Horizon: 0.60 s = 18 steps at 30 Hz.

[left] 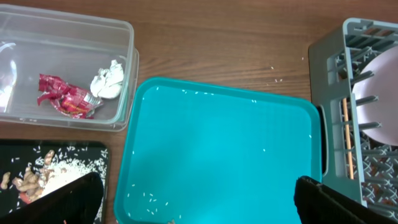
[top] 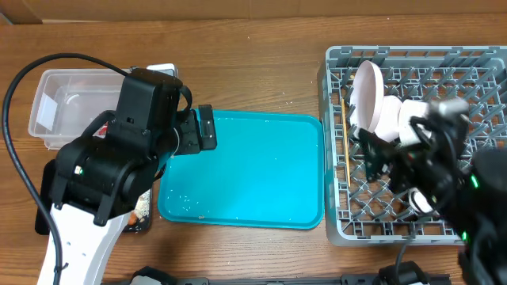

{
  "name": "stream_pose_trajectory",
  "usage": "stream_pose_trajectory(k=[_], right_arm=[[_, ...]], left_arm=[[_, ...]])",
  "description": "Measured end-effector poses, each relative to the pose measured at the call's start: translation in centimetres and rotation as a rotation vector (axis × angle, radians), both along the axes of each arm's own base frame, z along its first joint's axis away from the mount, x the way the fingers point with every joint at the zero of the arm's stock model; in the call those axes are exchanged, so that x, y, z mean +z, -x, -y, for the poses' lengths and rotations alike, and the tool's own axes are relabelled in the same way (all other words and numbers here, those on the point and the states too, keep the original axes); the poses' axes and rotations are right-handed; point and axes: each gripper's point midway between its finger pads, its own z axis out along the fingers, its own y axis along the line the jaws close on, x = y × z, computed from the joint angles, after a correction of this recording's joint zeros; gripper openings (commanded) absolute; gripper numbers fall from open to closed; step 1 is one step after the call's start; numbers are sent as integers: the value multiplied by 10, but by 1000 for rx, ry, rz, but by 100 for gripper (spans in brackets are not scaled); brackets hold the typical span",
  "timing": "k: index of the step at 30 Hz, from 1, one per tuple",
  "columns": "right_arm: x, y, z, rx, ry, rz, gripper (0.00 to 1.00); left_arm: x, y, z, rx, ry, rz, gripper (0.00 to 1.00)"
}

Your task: Sort waste into correct bins and load items into the dishwasher

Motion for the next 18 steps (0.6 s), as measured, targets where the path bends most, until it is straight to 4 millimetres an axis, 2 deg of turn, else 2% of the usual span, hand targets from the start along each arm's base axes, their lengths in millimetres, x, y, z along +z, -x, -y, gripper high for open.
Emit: stream_pose_trajectory(k=[3,7,12,14,18], right_arm=[[-4,2,15,-50,0,133,100],[-46,-2,27,-97,12,165,100],[-117,5,29,-98,28,98,100],[-132,10,29,-95,26,108,100],[-149,14,29,-93,18,180,100]], left_arm=[[-3,-2,1,0,-5,-10,100],[-7,-5,2,0,-11,-25,100],[-12,-8,3,0,-17,-39,100],[-13,-9,4,0,-19,-44,100],[-18,-12,5,0,-25,-58,100]])
